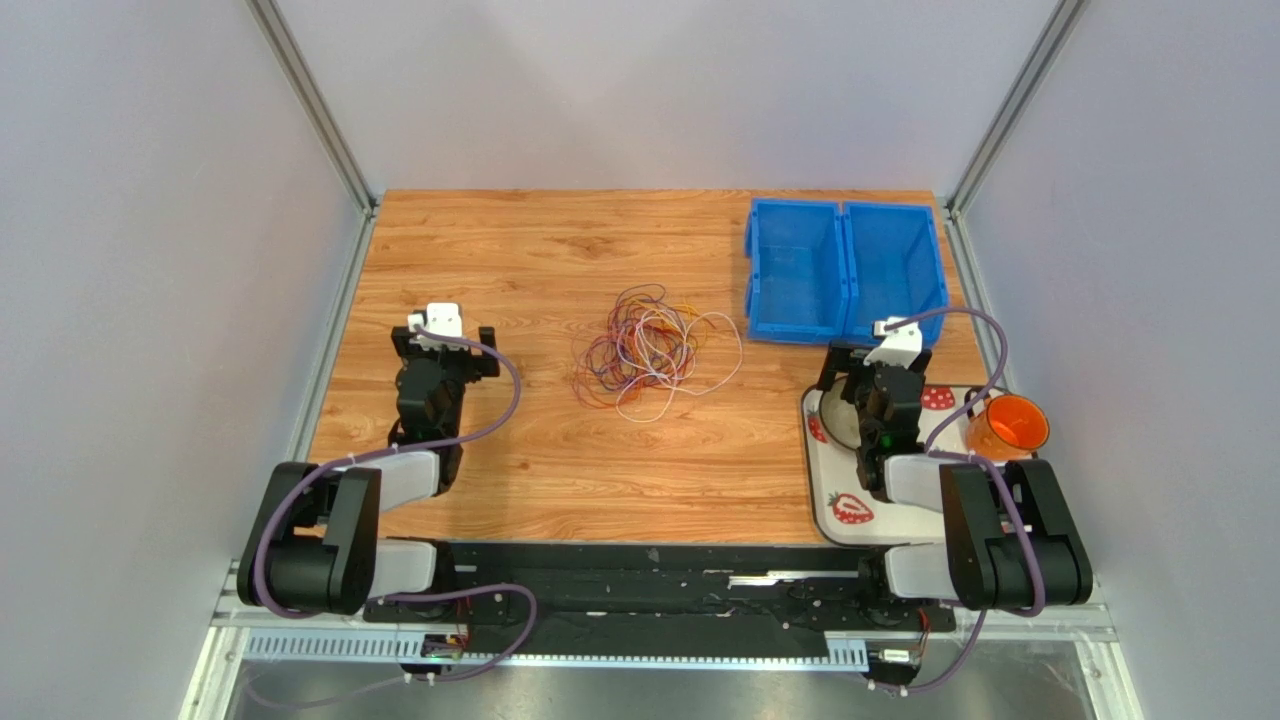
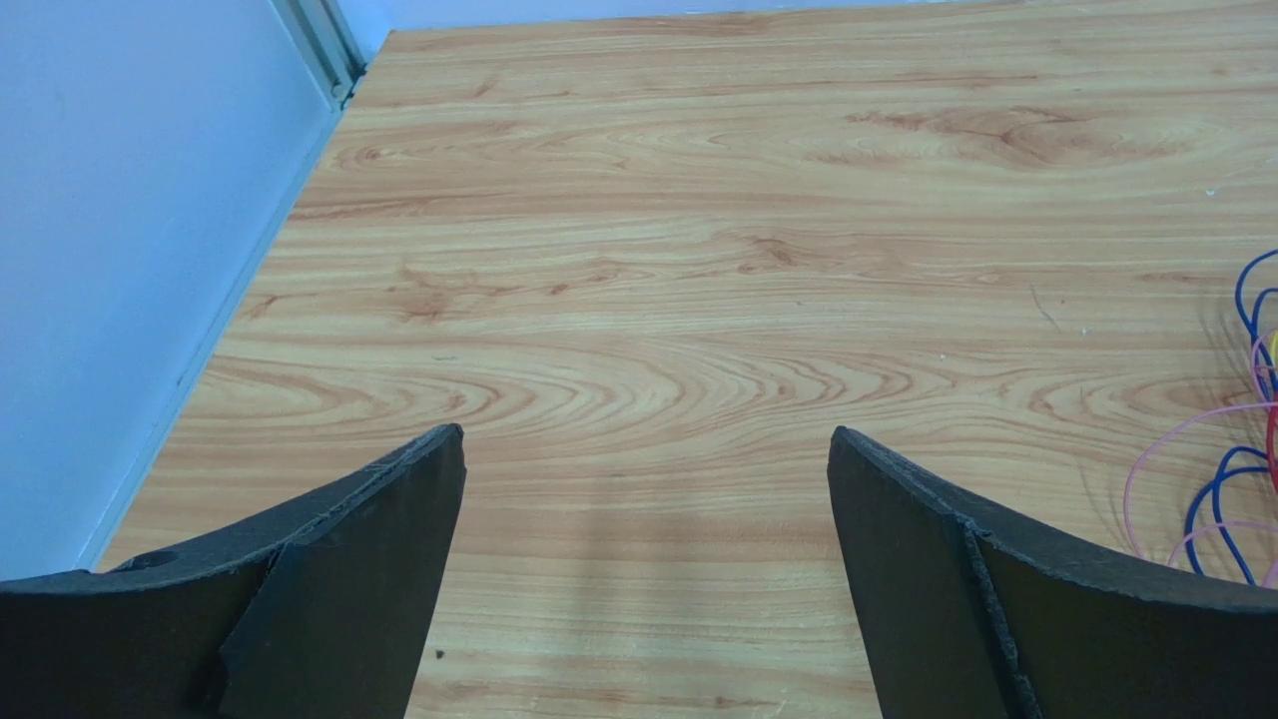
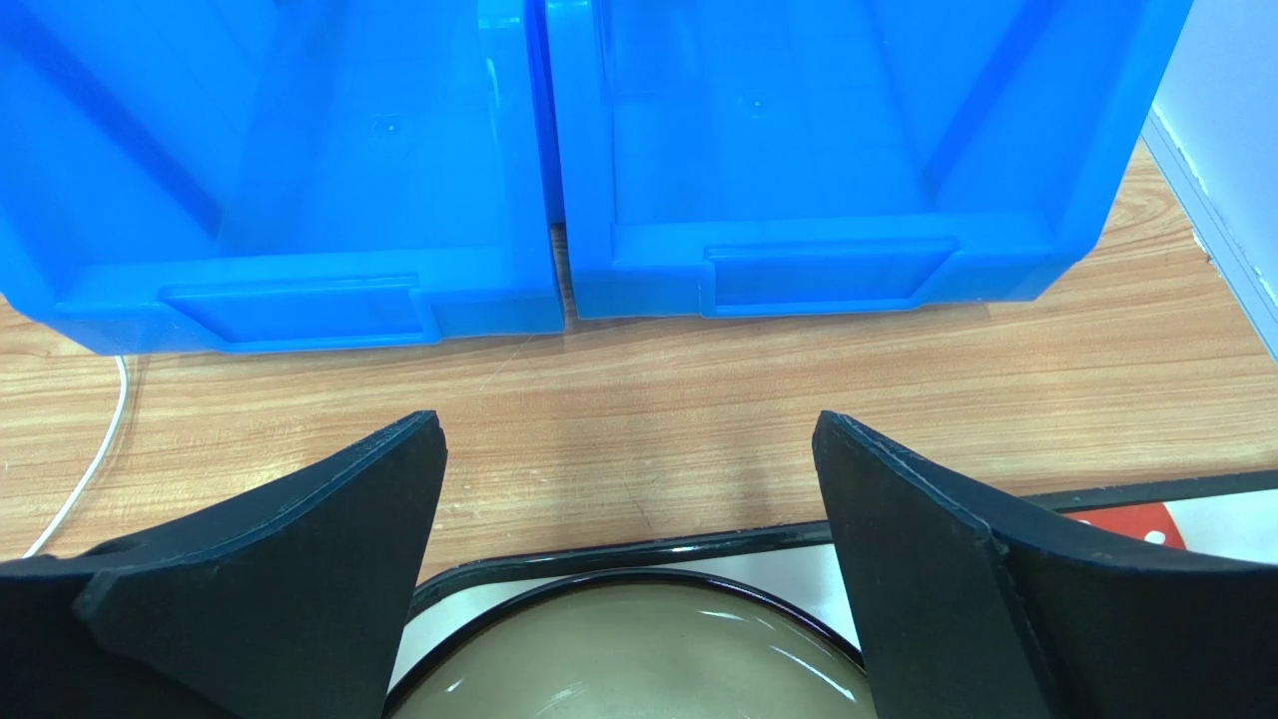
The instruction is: Untangle the cables
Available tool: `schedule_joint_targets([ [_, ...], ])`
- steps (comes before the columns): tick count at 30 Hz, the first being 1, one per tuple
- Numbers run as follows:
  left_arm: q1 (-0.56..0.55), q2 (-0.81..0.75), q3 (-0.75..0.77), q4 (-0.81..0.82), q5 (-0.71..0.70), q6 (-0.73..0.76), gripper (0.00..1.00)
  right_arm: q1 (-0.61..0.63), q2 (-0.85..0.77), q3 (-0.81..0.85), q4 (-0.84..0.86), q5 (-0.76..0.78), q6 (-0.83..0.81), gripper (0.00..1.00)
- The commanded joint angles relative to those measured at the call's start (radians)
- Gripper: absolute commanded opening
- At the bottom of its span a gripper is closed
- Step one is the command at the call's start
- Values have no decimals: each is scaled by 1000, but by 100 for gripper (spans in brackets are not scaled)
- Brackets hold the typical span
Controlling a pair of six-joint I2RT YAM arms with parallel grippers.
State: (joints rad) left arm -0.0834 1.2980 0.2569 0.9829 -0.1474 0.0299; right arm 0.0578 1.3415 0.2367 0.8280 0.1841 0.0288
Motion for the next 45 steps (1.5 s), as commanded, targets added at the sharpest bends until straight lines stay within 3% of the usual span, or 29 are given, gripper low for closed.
schedule_joint_targets([
  [1, 5, -3, -1, 22, 12, 13, 99, 2, 1, 23, 56, 6, -3, 100],
  [13, 5, -3, -2, 23, 12, 13, 99, 10, -42, 21, 54, 26, -10, 100],
  [17, 5, -2, -1, 23, 12, 13, 99, 14, -215, 214, -466, 136, 6, 100],
  [23, 5, -3, -2, 22, 12, 13, 99, 16, -379, 384, -794, 112, -3, 100],
  [25, 5, -3, -1, 22, 14, 13, 99, 16, -452, 470, -870, 68, 107, 100],
  [29, 5, -3, -2, 22, 12, 15, 99, 16, -534, 539, -984, -229, 406, 100],
  [31, 5, -2, -1, 22, 14, 13, 99, 16, -535, 521, -963, -314, 533, 100],
  [33, 5, -2, -2, 22, 12, 13, 99, 30, -516, 550, -1027, -422, 565, 99],
  [38, 5, -2, -1, 22, 12, 13, 99, 212, -505, 630, -1225, -261, 461, 99],
  [45, 5, 0, 5, 17, 11, 13, 99, 430, -459, 720, -1458, -184, 511, 100],
])
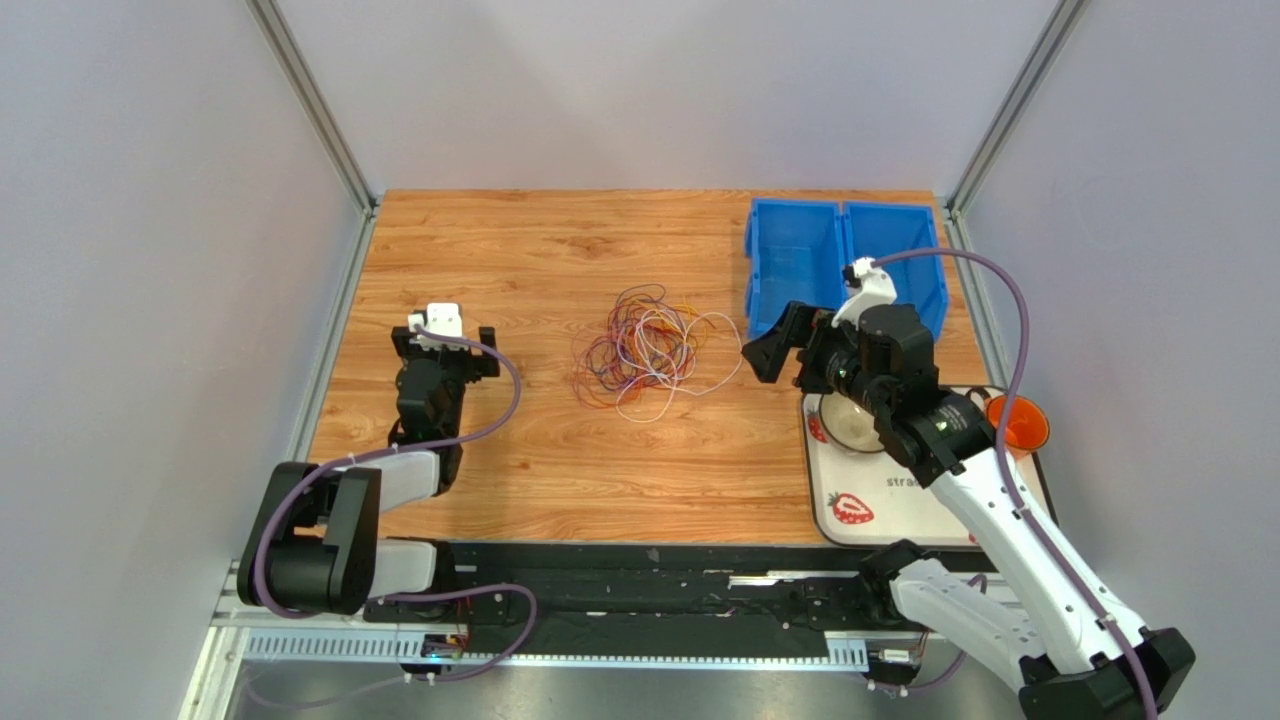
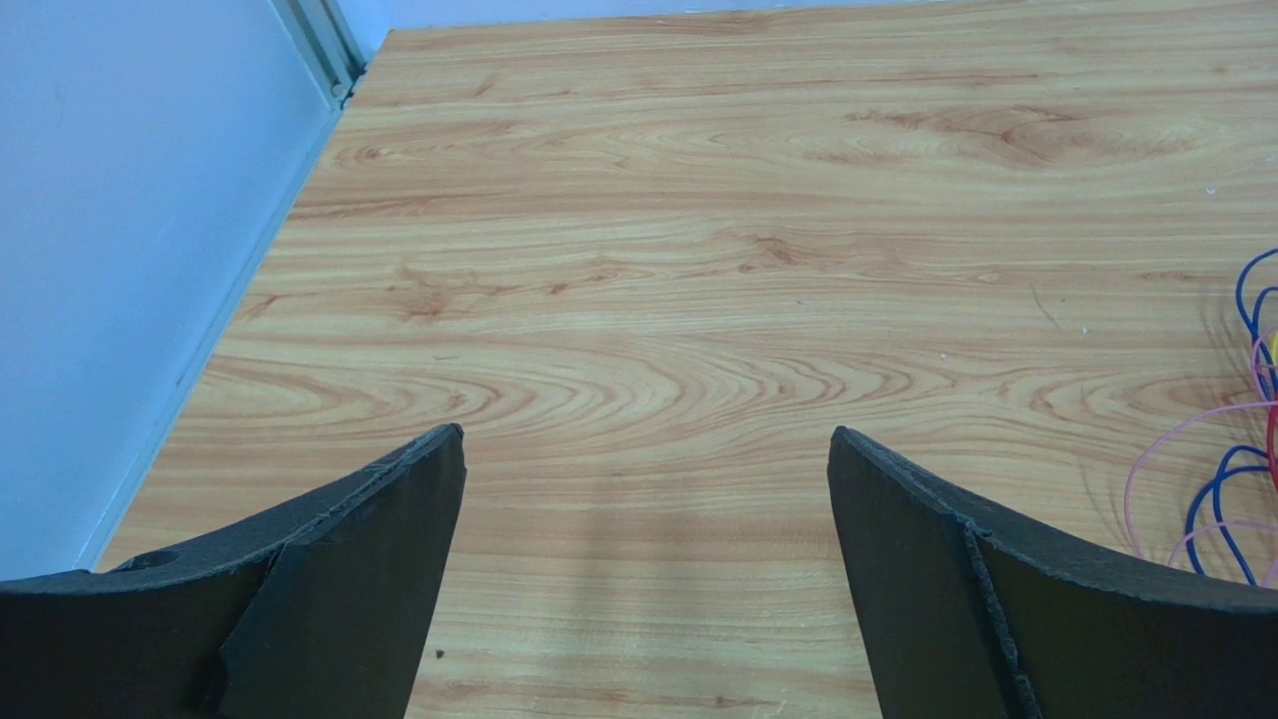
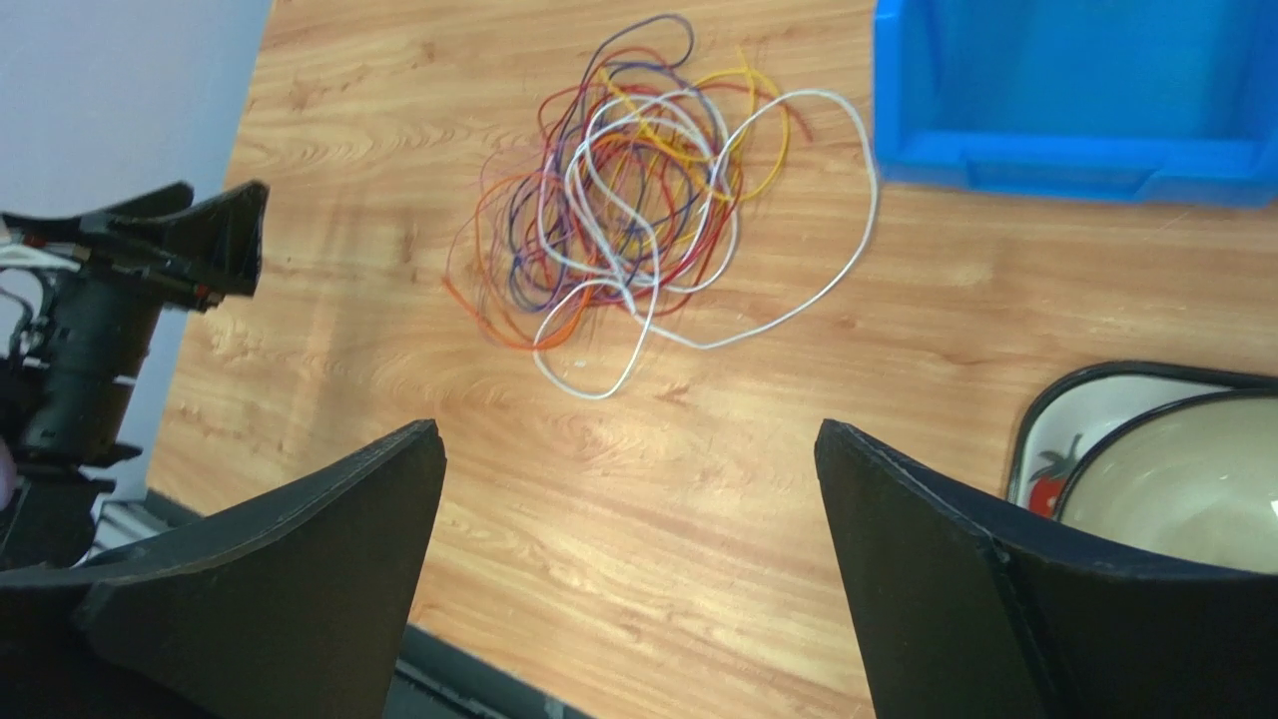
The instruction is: Untangle the cables
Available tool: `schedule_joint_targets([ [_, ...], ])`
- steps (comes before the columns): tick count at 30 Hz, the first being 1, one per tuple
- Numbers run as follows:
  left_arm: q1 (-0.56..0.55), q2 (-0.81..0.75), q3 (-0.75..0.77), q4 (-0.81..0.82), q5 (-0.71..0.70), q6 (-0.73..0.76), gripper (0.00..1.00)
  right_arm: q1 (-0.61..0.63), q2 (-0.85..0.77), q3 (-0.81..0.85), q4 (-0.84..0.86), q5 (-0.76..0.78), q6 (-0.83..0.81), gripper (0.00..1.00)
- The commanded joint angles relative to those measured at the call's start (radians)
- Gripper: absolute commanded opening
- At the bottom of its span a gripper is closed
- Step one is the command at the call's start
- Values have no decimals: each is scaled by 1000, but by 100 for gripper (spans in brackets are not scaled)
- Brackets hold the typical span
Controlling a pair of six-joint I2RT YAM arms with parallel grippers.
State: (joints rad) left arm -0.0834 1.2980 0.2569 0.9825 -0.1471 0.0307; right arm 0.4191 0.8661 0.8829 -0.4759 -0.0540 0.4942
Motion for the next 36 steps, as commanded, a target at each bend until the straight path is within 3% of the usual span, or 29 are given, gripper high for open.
schedule_joint_targets([
  [1, 7, -3, 4, 19, -30, -7, 99, 84, 19, 70, -167, 89, 53, 100],
  [3, 5, -76, -8, -37, -36, 0, 99, 133, 25, 61, -187, 111, 78, 99],
  [5, -6, -335, 63, -291, -44, -70, 99, 161, 45, 57, -197, 147, 90, 99],
  [6, -6, -415, 118, -597, -84, -148, 99, 181, 54, 59, -202, 157, 93, 99],
  [8, -4, -558, 260, -874, -187, -385, 99, 198, 91, 76, -222, 193, 101, 99],
  [10, -4, -609, 282, -1016, -306, -570, 99, 210, 120, 94, -242, 206, 101, 99],
  [11, 2, -612, 263, -1115, -392, -776, 99, 213, 126, 111, -248, 215, 99, 99],
  [12, 14, -609, 246, -1154, -359, -845, 99, 213, 132, 116, -251, 217, 98, 99],
  [13, 49, -603, 230, -1130, -271, -839, 99, 213, 136, 117, -245, 217, 89, 99],
  [14, 57, -600, 211, -992, -35, -777, 99, 216, 142, 111, -239, 217, 84, 99],
  [16, 57, -586, 165, -866, 139, -767, 99, 214, 148, 105, -228, 221, 78, 99],
  [17, 57, -580, 169, -878, 202, -776, 99, 214, 165, 102, -224, 217, 70, 99],
  [20, 56, -528, 287, -1124, 219, -697, 85, 218, 210, 93, -188, 186, 64, 99],
  [24, 2, -483, 392, -1335, 167, -634, 76, 227, 315, 93, -107, 134, 63, 98],
  [27, -189, -488, 378, -1360, 69, -650, 74, 274, 425, 139, -52, 103, 24, 95],
  [36, -377, -379, 329, -1260, 12, -687, 71, 457, 688, 382, -35, 103, -134, 94],
])
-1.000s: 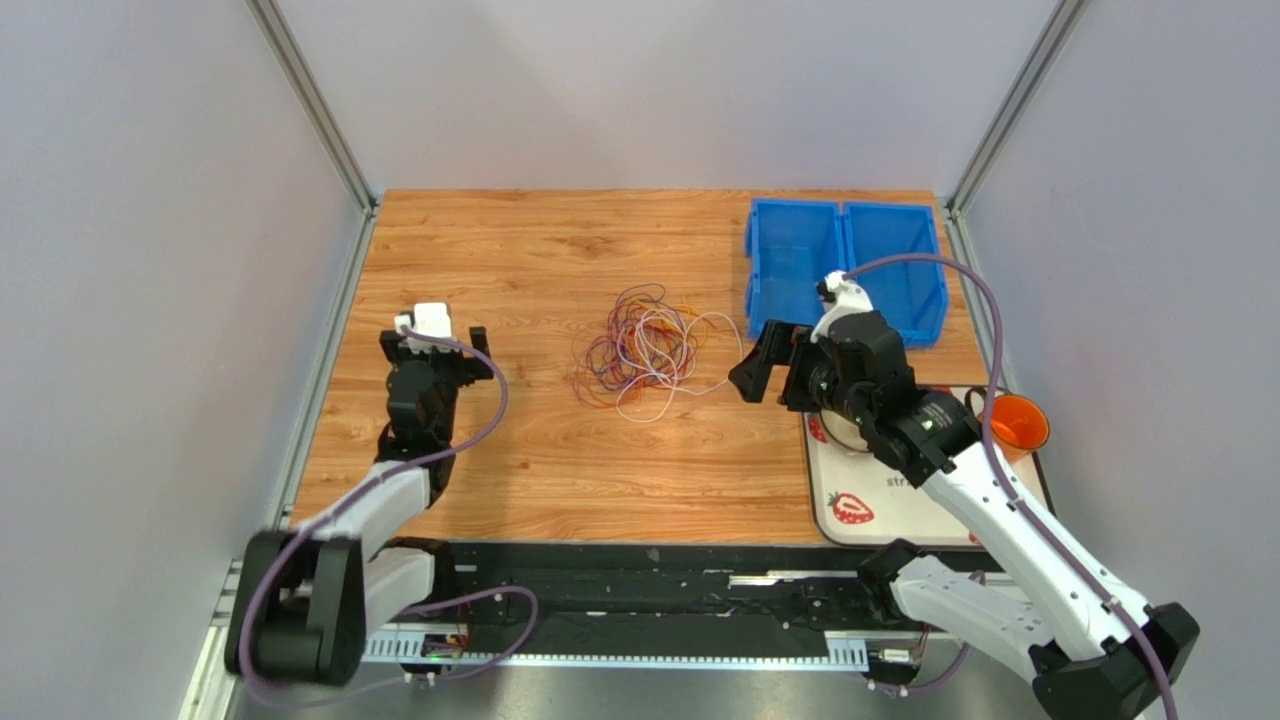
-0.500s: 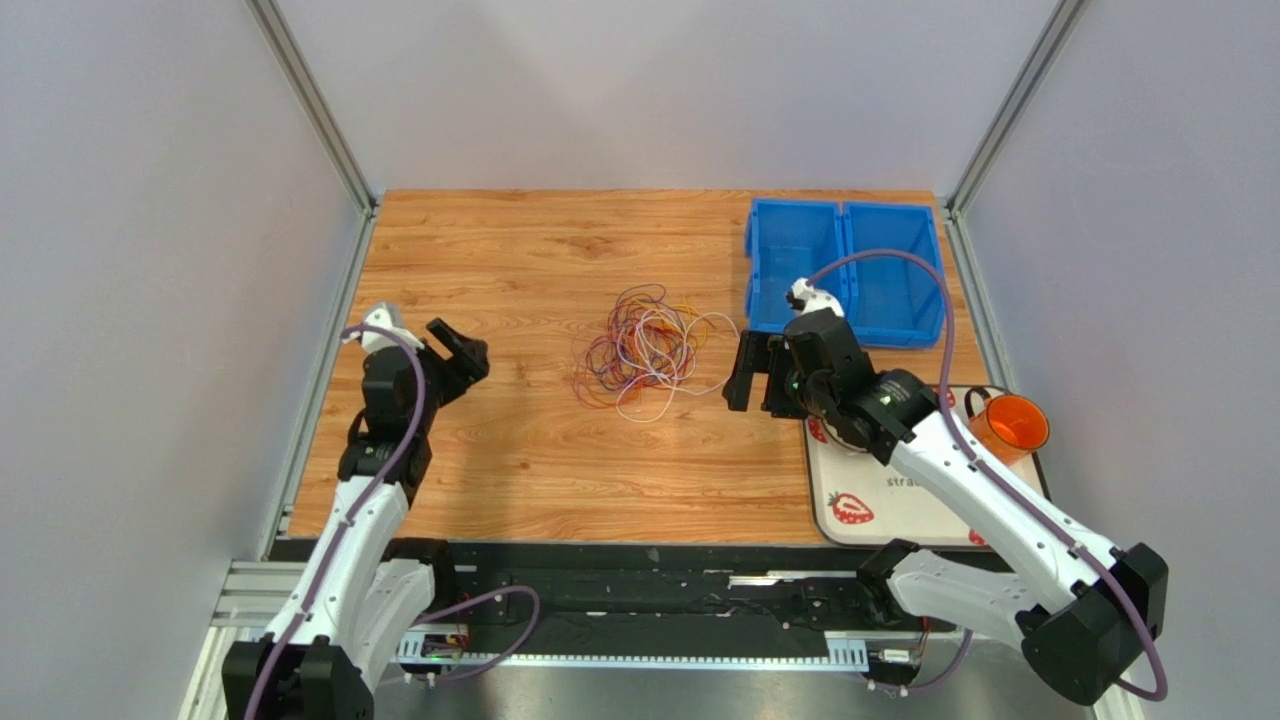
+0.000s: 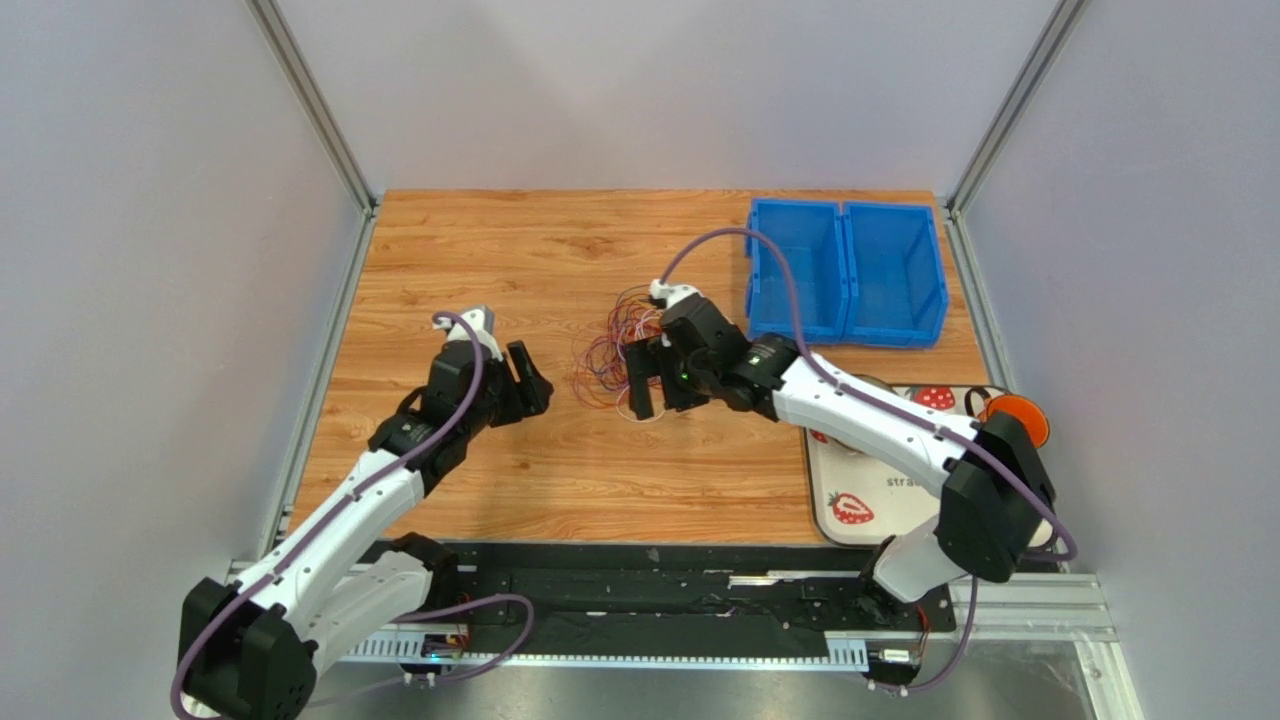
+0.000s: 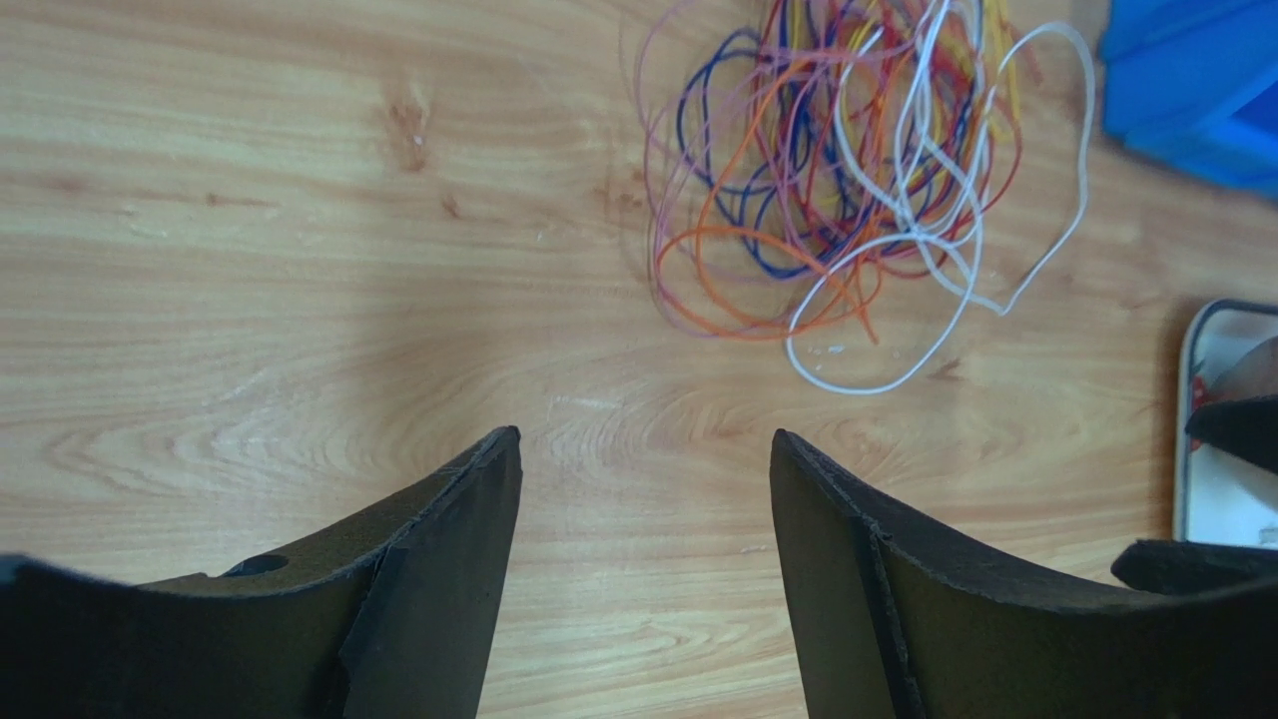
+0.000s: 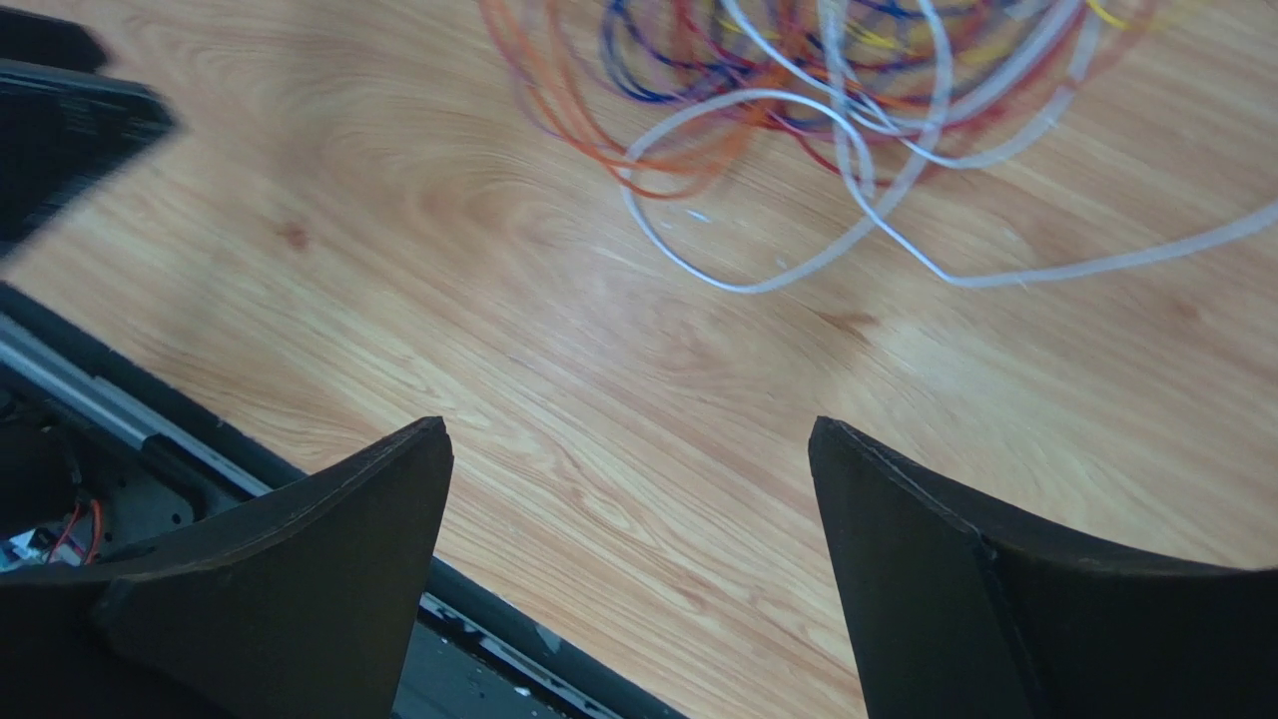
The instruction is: Untangle the cables
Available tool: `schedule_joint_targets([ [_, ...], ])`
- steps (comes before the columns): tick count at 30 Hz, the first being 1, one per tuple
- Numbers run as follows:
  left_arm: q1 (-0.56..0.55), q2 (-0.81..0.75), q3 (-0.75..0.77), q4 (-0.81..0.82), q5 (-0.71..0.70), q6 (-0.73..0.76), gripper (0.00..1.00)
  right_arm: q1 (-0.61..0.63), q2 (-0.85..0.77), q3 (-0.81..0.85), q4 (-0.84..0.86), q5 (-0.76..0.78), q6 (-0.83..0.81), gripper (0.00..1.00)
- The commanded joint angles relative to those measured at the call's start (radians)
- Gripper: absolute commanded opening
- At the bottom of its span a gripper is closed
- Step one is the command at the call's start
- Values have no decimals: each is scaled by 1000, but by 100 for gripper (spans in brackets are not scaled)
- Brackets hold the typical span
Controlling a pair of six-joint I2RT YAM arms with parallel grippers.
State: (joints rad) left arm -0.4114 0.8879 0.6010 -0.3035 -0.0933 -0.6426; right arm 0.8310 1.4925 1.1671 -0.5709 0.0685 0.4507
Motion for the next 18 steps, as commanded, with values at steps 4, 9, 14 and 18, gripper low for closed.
schedule_joint_targets([
  [4, -56, 60, -40, 102, -25, -20, 71, 63, 159, 166, 77, -47, -119, 94],
  [9, -56, 80, -102, 220, -22, -9, 70, 62, 270, 244, 86, -27, -136, 90],
  [14, -58, 80, -156, 328, -31, -20, 69, 63, 367, 316, 77, -9, -158, 87],
  [18, -58, 57, -217, 406, -33, -26, 68, 63, 435, 358, 72, 8, -167, 84],
])
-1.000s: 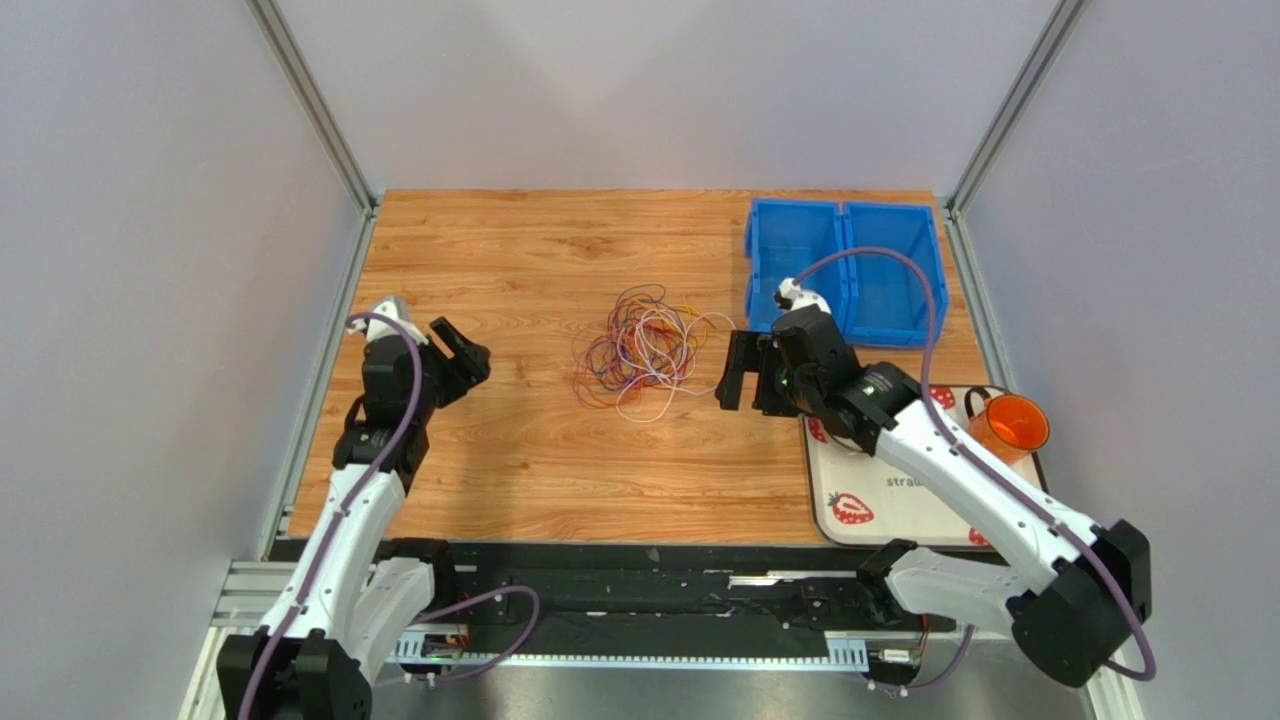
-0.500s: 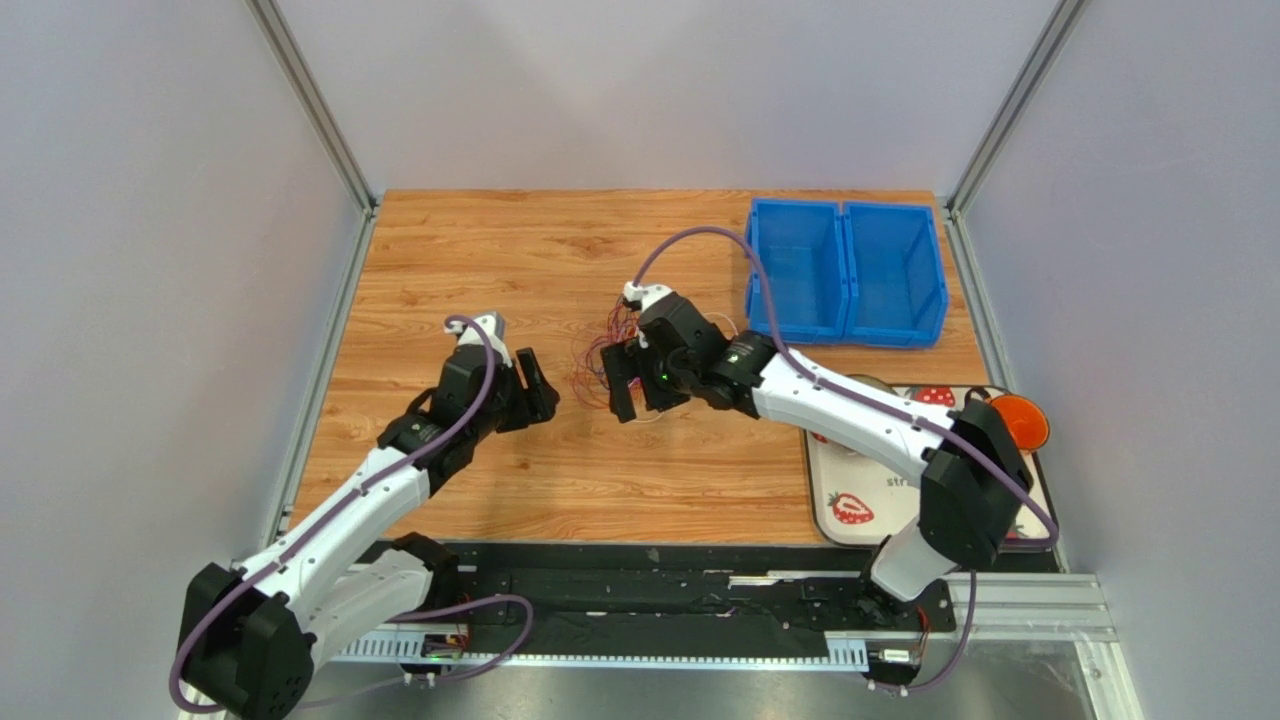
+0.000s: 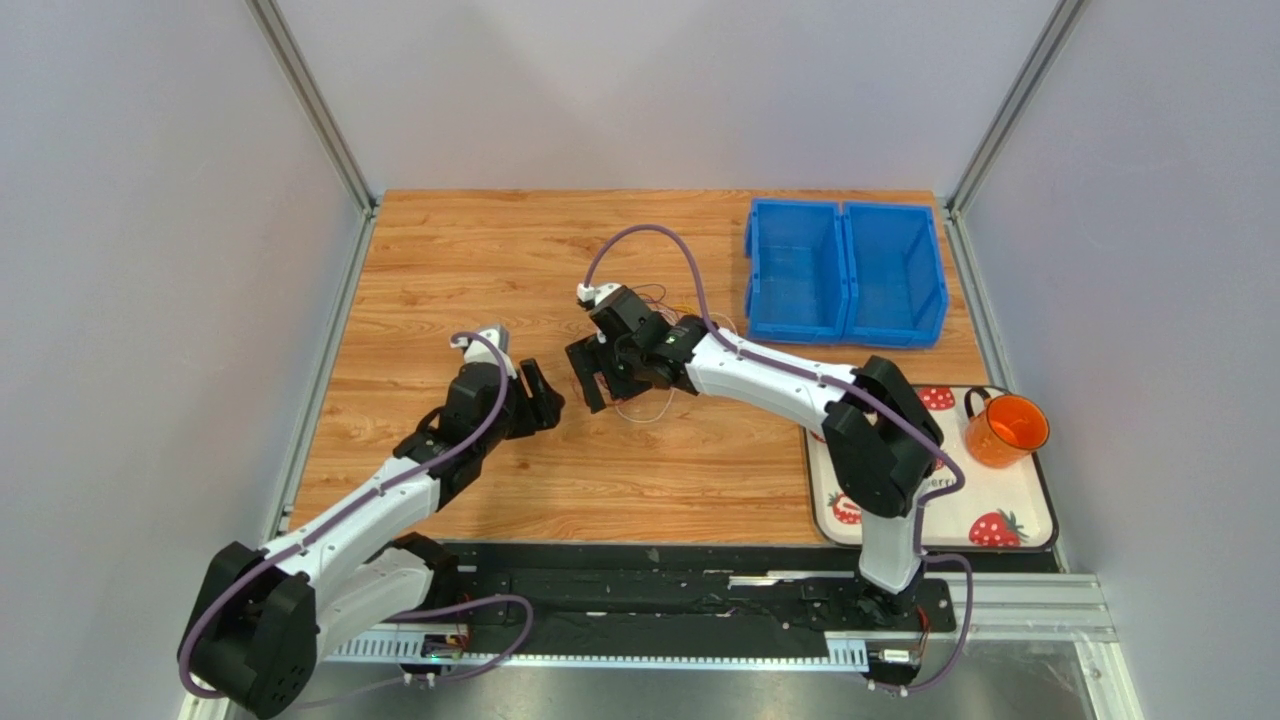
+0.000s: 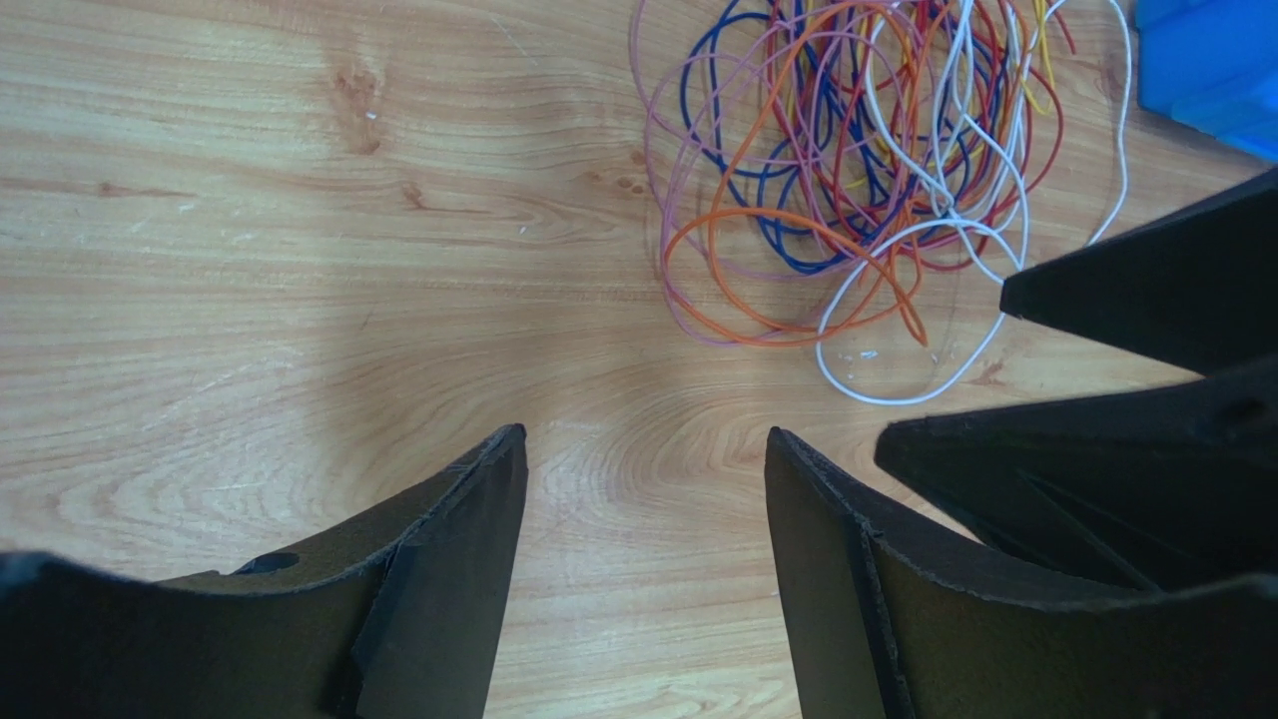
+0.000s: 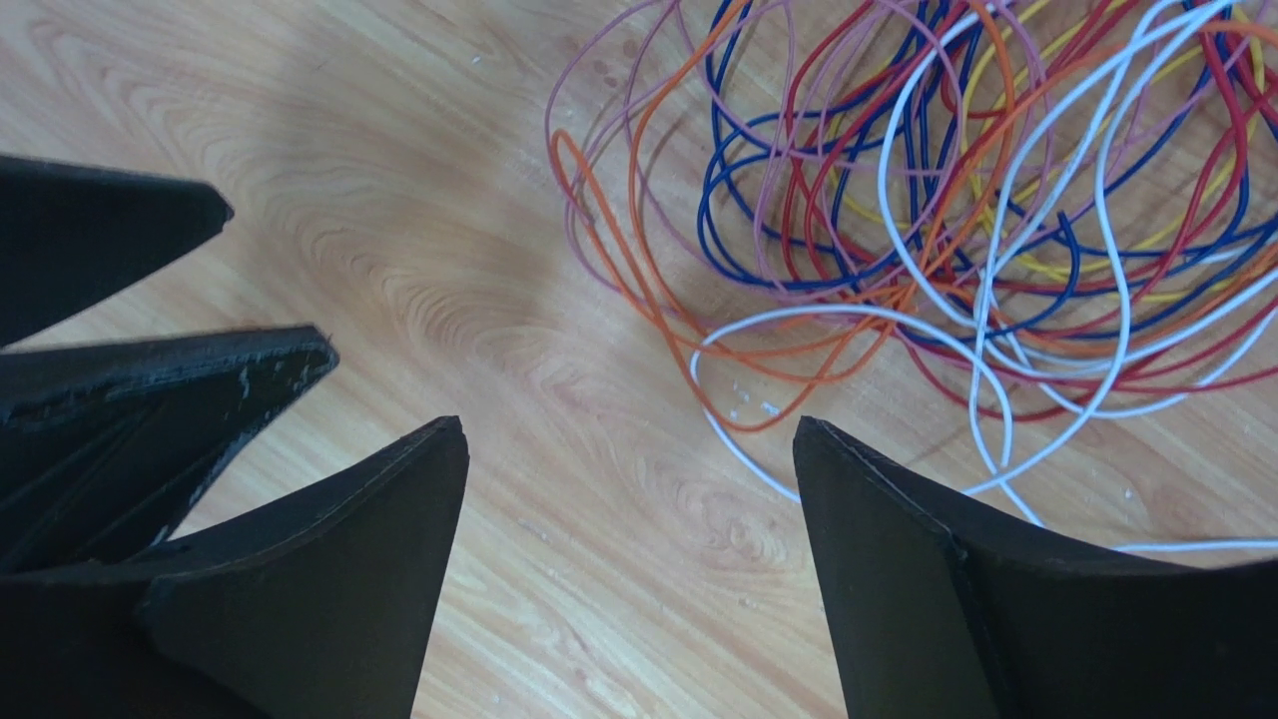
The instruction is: Untangle the cables
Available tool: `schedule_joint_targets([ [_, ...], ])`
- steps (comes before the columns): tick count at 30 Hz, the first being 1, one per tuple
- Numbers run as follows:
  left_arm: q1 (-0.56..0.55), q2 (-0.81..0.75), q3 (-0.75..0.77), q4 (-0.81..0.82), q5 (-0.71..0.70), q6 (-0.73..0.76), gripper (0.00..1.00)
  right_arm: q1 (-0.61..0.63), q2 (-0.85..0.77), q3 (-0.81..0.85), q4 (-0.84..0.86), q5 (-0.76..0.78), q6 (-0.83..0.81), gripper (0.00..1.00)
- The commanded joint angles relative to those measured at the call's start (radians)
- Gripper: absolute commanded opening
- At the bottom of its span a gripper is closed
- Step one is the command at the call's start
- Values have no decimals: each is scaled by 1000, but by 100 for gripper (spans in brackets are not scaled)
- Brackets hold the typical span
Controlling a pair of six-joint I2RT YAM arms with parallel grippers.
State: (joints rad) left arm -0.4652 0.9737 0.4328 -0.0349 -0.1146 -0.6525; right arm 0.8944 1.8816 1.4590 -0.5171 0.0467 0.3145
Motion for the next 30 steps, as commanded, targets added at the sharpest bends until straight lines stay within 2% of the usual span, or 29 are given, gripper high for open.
schedule_joint_targets([
  [1, -4, -36, -55, 138, -13, -16, 68, 1, 56, 81, 19, 36, -34, 83],
  [2, -4, -53, -61, 139, -11, -15, 68, 1, 68, 92, 19, 39, -40, 79],
  [9, -4, -72, -94, 164, -25, -29, 66, 1, 120, 130, 3, 53, -45, 65],
  [13, -4, -50, -91, 168, -25, -33, 65, 0, 137, 144, 0, 59, -48, 48],
  [14, -4, -35, -83, 168, -23, -33, 65, 0, 139, 147, -1, 64, -49, 40],
  [22, -4, 49, -37, 167, 4, -24, 64, -2, 126, 237, -95, 79, -81, 0],
  [26, -12, 54, -17, 171, 49, 13, 62, -3, 73, 308, -152, 99, -112, 0],
  [30, -84, 79, 32, 173, 24, 62, 61, -26, -1, 451, -245, 145, -167, 0],
])
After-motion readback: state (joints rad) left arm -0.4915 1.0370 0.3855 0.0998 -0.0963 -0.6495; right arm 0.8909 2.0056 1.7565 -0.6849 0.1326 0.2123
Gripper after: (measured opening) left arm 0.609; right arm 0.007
